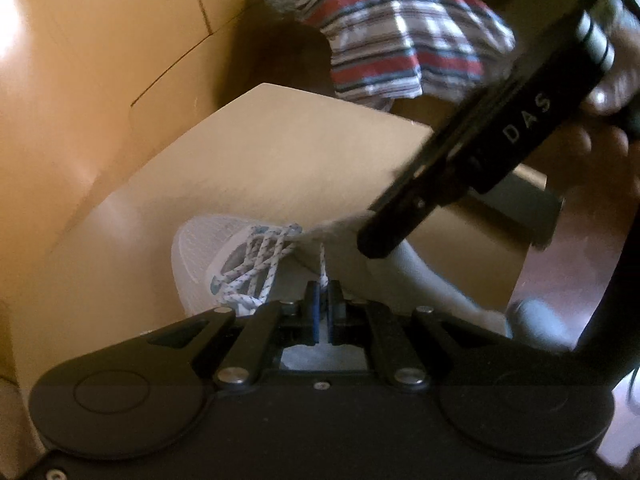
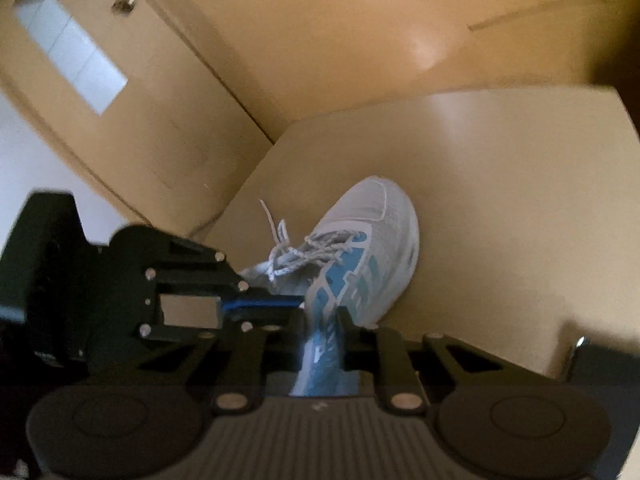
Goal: Lace up shoes with both hands
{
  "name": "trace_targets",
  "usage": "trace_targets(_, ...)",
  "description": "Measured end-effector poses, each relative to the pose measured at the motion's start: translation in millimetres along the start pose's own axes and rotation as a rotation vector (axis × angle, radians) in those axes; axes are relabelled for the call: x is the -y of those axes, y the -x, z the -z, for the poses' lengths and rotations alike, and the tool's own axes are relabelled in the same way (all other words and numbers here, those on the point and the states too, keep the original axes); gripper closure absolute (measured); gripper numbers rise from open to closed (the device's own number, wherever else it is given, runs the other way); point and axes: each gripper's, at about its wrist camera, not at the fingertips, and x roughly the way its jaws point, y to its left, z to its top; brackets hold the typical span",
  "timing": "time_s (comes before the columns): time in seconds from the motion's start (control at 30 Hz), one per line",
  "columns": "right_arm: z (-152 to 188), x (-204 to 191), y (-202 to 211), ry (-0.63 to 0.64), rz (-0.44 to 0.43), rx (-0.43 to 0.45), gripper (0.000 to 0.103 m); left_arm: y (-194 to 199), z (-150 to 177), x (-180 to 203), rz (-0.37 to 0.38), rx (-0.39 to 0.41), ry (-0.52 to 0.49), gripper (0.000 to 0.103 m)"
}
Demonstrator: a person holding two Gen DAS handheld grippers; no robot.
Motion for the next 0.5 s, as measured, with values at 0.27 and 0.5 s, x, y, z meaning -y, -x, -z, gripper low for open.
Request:
trace_targets(0.27, 2.8, 22.2, 6.1, -0.170, -0.076, 0.005, 0.088, -2.9, -2.0, -11.1, 0.046, -0.005, 0.086, 0.102)
trace_targets(0.5, 4.0, 25.5, 9.0, -0.198, -0.086, 0.007, 0.088, -7.9, -1.3, -23.7, 0.095, -0.022, 0.147, 0.102)
